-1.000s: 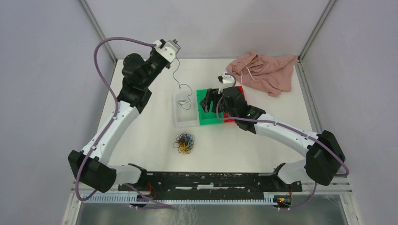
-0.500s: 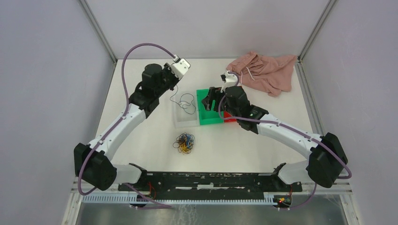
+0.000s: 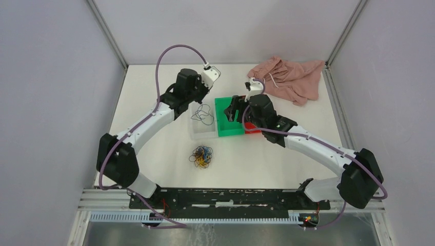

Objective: Untangle the cables

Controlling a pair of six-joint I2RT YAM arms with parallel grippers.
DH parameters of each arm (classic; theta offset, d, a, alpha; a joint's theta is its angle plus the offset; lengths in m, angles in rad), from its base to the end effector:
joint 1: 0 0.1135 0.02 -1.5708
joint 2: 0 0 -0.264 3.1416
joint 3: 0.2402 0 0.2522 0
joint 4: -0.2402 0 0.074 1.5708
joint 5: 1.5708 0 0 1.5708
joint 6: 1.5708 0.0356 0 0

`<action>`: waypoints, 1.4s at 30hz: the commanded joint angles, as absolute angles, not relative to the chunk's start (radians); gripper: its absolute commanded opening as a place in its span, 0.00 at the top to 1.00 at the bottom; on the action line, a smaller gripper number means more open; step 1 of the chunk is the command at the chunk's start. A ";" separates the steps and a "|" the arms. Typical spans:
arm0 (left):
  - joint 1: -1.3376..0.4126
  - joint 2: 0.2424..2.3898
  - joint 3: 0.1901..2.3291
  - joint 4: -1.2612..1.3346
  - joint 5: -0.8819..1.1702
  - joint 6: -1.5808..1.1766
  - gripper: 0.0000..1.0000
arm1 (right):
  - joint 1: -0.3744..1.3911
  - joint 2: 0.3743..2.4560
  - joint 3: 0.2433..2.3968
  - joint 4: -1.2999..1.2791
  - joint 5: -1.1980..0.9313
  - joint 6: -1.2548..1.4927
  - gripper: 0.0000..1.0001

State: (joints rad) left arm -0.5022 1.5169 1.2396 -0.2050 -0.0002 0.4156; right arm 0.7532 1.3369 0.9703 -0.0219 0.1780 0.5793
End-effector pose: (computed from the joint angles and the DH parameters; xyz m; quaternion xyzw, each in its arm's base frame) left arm 0.3111 -0.1708 0.3169 0.3789 0.7670 -0.0223 0.5173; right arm 0.2304 0.2074 0.2972 -0.0225 0.8282 0.2851 0.4820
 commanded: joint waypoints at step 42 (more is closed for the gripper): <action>-0.324 1.581 1.599 -0.877 0.477 0.573 0.02 | 0.844 1.384 0.974 -0.067 -0.069 0.544 0.30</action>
